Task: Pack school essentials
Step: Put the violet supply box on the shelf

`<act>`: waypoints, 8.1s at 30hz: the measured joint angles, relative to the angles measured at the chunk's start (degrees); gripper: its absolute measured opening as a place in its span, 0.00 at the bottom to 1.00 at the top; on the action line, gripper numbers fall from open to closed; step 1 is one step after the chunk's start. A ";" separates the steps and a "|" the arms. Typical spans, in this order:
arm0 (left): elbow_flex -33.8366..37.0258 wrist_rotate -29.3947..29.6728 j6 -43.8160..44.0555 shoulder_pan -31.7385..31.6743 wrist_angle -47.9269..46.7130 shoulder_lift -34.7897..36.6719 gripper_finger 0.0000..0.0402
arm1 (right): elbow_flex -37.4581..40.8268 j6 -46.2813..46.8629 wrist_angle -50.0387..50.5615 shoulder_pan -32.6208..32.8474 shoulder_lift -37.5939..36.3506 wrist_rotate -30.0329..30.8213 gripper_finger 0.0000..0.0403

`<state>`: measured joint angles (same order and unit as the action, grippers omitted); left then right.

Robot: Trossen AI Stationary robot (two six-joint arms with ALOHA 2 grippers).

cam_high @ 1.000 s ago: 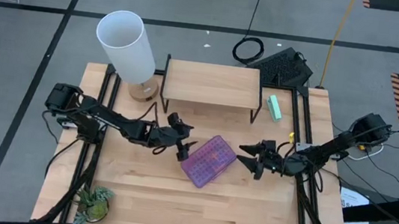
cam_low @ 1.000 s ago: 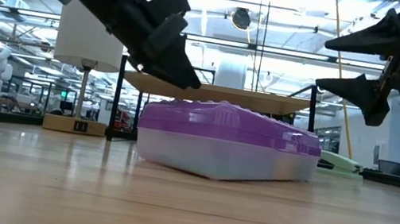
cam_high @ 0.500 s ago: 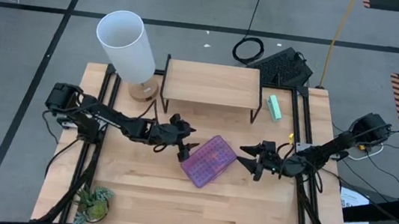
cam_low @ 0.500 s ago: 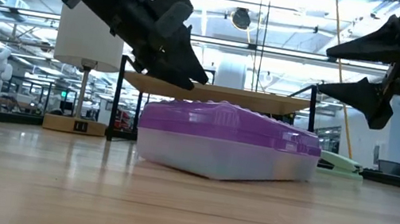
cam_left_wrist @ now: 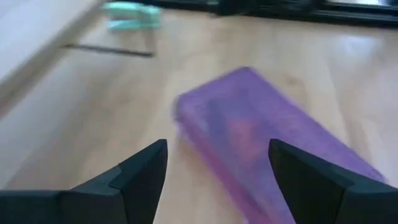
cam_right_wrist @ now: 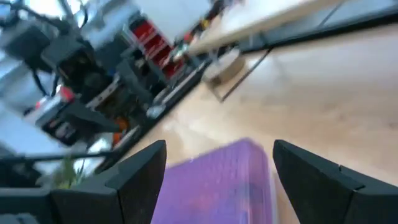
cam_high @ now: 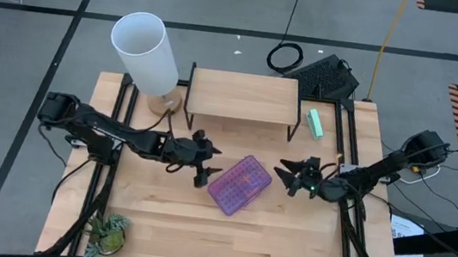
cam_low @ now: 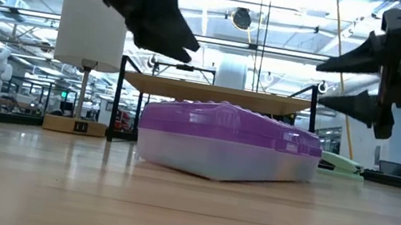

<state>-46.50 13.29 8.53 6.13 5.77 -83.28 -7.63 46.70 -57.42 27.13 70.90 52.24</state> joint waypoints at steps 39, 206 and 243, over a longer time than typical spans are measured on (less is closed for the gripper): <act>0.26 -11.27 4.52 6.99 12.60 -17.63 0.70 | -10.89 59.71 21.97 4.54 21.38 -14.77 0.70; -0.63 -2.56 14.61 -0.39 14.60 -20.92 0.70 | -10.96 13.68 9.78 -9.44 18.83 -22.39 0.49; -0.76 -7.24 8.54 -3.06 2.64 -14.12 0.70 | -10.70 19.02 34.92 -13.30 5.06 -30.00 0.99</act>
<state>-47.26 6.05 17.07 3.07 8.41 -97.39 -18.33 65.72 -22.50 13.83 75.96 22.24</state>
